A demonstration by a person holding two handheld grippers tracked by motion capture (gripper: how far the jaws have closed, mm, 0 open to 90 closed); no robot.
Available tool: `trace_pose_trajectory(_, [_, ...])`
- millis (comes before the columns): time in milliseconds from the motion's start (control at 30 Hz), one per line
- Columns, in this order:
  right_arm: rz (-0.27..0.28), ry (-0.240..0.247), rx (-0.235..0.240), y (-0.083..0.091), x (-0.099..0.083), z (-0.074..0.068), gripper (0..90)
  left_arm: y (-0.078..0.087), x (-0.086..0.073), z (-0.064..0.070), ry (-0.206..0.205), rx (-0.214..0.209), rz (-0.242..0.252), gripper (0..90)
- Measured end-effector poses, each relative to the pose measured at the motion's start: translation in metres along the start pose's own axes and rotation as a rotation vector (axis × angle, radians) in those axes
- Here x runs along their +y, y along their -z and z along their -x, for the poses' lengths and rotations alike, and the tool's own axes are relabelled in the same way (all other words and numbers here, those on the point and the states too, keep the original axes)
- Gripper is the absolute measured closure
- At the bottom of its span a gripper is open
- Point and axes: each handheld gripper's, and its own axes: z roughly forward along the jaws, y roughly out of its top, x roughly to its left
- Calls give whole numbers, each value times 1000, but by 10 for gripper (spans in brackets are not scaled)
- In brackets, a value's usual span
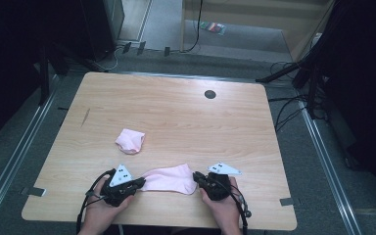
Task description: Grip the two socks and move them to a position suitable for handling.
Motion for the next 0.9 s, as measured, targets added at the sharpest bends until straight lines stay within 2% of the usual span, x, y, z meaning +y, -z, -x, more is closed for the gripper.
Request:
trace_pose_trajectory(67, [5,-5,5,2,2,3,863,4,1,-3,5,-11,17,893])
trace_pose_trajectory(167, [21,-16,-24,8,6,10,870,12,1,-8,23,-18,62,899])
trace_pose_trajectory(233, [19,-27,-20,9,6,13,869,9,-2,-9,41,-67,70,896])
trace_pose_trajectory(267, [19,-27,-20,9,6,13,869,9,-2,-9,41,-67,70,894])
trace_pose_trajectory(300, [19,-29,-20,9,6,12,868,4,-4,-5,22,-81,61,894])
trace_pose_trajectory(367, [6,-8,-4,6,5,9,858,0,-6,-1,-3,-80,53,876])
trace_pose_trajectory(400, [6,1,-3,5,4,8,852,-2,-5,2,-6,-85,49,863])
trace_pose_trajectory(467, [9,14,9,5,3,7,819,-2,-5,4,-15,-92,66,719])
trace_pose_trajectory(500, [20,16,1,6,4,8,687,-2,-4,4,-3,-96,80,645])
trace_pose_trajectory(533, [20,16,1,6,4,8,687,-2,-4,4,-3,-96,80,595])
trace_pose_trajectory(567, [29,21,-4,6,4,9,643,-1,-5,3,5,-95,94,595])
trace_pose_trajectory(633, [70,24,-6,10,5,12,509,1,-5,1,21,-95,115,489])
trace_pose_trajectory(667, [70,24,-6,10,5,12,509,2,-5,0,28,-100,124,489])
trace_pose_trajectory(767, [103,42,-28,15,5,17,406,5,-5,-5,63,-93,155,424])
trace_pose_trajectory(867, [112,32,-56,19,6,22,335,8,-5,-9,79,-72,171,378])
trace_pose_trajectory(900, [119,16,-68,23,6,26,282,10,-5,-12,96,-69,182,352])
